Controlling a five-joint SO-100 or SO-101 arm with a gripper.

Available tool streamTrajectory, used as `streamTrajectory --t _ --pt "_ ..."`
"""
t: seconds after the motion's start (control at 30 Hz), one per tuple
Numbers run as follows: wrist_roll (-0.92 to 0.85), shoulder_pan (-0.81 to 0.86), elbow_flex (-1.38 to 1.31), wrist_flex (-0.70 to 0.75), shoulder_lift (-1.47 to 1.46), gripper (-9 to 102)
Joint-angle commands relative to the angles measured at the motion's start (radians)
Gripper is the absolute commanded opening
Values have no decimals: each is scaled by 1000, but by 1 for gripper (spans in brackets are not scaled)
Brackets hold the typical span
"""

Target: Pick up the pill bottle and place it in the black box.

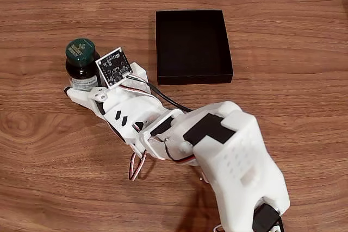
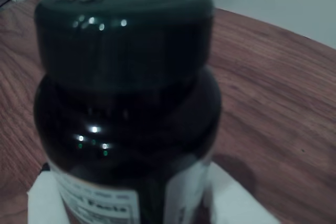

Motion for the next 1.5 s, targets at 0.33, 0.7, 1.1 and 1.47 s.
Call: streamTrajectory --t 0.33,0.7,1.1,1.47 --pt "12 17 143 -8 345 21" --pt "17 117 272 18 565 21" --pt "-61 439 218 11 535 20" --pt "-57 586 109 -183 293 19"
